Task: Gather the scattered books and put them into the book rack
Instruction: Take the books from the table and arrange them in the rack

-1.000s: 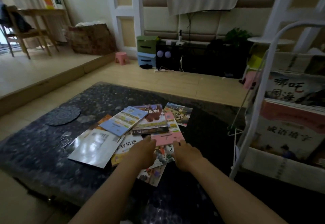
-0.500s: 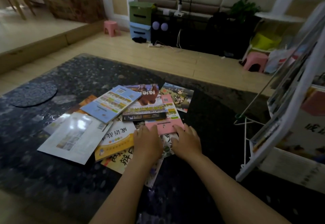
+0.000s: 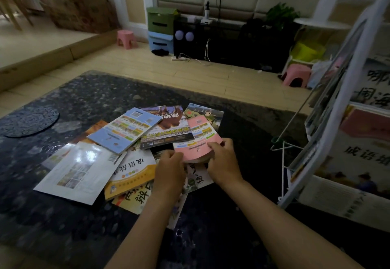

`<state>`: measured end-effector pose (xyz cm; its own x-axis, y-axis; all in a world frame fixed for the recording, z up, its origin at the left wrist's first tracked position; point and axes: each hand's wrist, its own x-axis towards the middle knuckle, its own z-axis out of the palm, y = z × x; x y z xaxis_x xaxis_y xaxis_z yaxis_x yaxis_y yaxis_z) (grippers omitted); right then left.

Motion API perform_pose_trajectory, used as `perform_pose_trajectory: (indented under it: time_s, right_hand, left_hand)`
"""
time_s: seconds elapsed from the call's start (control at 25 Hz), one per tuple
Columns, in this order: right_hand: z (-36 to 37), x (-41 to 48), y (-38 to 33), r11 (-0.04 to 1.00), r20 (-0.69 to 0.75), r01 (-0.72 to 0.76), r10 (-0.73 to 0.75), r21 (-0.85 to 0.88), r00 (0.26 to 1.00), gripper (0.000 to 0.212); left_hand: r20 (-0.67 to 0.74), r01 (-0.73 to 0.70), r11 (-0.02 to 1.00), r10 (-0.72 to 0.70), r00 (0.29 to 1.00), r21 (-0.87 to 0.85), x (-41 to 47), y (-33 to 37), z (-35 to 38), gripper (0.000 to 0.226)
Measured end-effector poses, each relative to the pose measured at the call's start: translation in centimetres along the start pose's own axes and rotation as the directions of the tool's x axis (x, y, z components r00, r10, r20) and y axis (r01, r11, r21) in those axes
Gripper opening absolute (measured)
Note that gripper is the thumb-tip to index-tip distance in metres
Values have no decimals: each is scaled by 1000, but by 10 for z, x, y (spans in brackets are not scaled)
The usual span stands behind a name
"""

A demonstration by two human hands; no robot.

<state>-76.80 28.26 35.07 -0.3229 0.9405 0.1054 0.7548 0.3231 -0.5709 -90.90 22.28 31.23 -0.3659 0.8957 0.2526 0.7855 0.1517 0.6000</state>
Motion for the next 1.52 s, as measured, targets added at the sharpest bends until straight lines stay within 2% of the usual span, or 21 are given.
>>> perform_pose_trajectory:
  time_s: [0.08, 0.16, 0.28, 0.36, 0.48, 0.6, 0.68, 0.8, 0.96, 1.16, 1.24, 1.36, 1.52]
  right_hand:
    - [-12, -2, 2, 999, 41, -5, 6, -43, 999, 44]
    - [-25, -6, 3, 992, 73, 18, -9, -126, 997, 50]
    - [-45, -14, -3, 905, 71, 183, -169, -383, 983, 39]
    - [-66, -19, -11, 831, 82, 287, -283, -476, 956, 32]
    - [-104, -27, -28, 807, 46, 329, -352, -490, 935, 35]
    - [-146, -40, -40, 845, 42, 337, -352, -415, 935, 46]
    - [-175, -50, -43, 863, 44, 343, -353, -372, 935, 40]
    - [-217, -68, -36, 863, 21, 346, -364, -367, 931, 30]
    - [-268, -95, -21, 841, -11, 310, -351, -443, 936, 31]
    - [-315, -116, 5, 840, -71, 239, -311, -488, 948, 32]
    - [-334, -122, 16, 851, -107, 209, -294, -481, 950, 33]
    - [-361, -131, 29, 843, -161, 132, -249, -522, 955, 30]
    - [-375, -136, 40, 806, -243, 103, -294, -583, 924, 35]
  left_hand:
    - [-64, -93, 995, 94, 994, 21, 2, 1, -2, 14]
    - [-138, -180, 983, 183, 973, 36, 2, 7, -9, 16]
    - [-190, -271, 963, 267, 945, 4, -5, 18, -22, 15]
    - [-202, -305, 952, 301, 932, 14, -7, 29, -37, 17]
    - [-236, -320, 945, 328, 915, 73, 0, 56, -72, 18]
    - [-255, -315, 943, 333, 908, 110, 7, 96, -107, 23]
    - [-233, -354, 928, 372, 898, 118, 7, 123, -123, 23]
    - [-201, -426, 899, 439, 876, 104, 5, 166, -136, 19]
    - [-191, -482, 874, 484, 854, 60, -8, 224, -142, 18]
    - [-110, -509, 861, 506, 856, 1, -24, 280, -136, 10]
    - [-55, -527, 850, 527, 848, 20, -29, 303, -131, 14]
    - [31, -599, 797, 599, 800, 77, -34, 336, -122, 32]
    - [54, -622, 752, 627, 777, 219, -32, 362, -107, 33]
